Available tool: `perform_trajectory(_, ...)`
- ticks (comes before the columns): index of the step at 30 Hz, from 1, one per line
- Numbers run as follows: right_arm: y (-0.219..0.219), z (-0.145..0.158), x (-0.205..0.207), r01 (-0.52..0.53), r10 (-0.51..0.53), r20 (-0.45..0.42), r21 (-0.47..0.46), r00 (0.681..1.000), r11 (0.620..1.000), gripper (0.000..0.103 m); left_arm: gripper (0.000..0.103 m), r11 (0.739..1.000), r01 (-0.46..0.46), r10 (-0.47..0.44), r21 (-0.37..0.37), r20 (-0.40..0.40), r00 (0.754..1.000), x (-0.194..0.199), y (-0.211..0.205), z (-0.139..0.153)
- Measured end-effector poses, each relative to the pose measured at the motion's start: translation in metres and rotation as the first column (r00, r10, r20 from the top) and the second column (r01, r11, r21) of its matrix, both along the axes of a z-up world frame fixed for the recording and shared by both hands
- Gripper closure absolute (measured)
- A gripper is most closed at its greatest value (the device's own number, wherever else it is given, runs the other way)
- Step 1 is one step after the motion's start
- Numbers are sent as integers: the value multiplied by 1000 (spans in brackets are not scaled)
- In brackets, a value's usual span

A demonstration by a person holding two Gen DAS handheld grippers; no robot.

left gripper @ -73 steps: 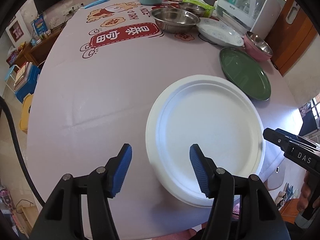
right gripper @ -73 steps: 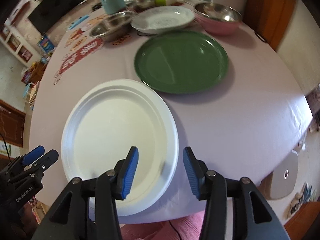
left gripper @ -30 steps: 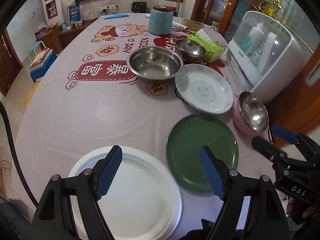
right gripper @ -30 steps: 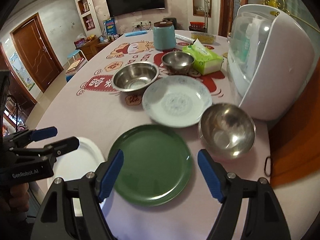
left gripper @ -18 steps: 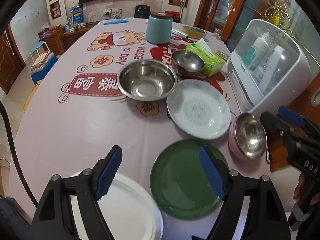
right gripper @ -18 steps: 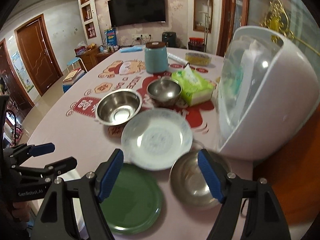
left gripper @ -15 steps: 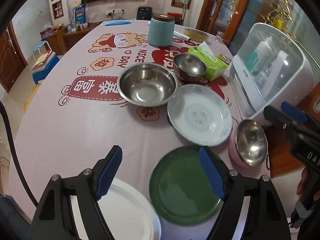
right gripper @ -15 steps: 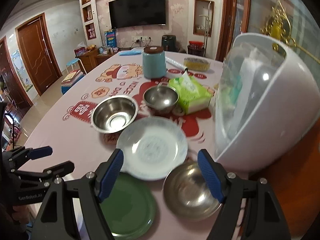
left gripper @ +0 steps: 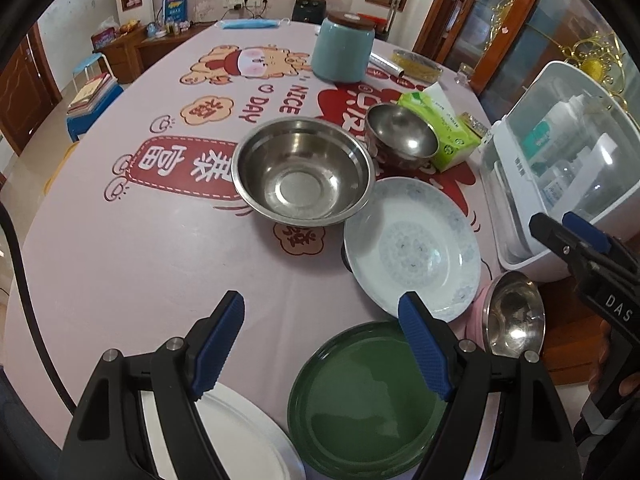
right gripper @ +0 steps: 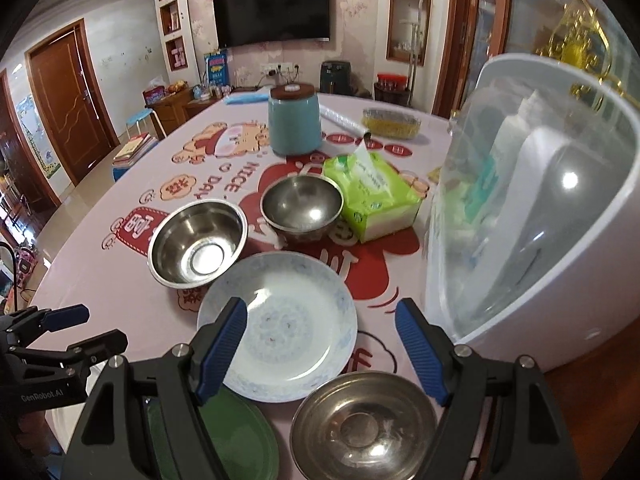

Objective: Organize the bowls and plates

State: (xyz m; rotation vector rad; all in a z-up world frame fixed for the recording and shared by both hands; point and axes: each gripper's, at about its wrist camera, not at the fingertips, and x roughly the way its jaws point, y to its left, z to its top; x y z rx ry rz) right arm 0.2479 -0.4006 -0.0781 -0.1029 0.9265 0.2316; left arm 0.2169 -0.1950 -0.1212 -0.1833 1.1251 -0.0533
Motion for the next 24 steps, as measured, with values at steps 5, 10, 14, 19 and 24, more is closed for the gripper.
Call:
perform_trajectory(5,-4,-20,13,5,-5,-49,5,999,1000,26,25,1000,0,0,-24,-29,1000,11,-5,-16)
perform_trajectory(10,-12,-45,23,18,-17,-112,15,994,1000,26,25,999,10,-13,-35,-74,997,22,-14,-37)
perform_trajectory(14,-16,-63,30,18,-14,-153,26,988,999,26,25,998,15,-21,-55,-106,994,29,-21,-54)
perform_trajectory(19,-19,-79,36,9,2,-191,57,982,998,26,25,998,19,-29,-66,-147,989,39,-27,-74)
perform_trajectory(24,-14,-88,38,-24,37,-201,68,979,997,26,25,997,19,-33,-81,-181,983,46,-31,-91)
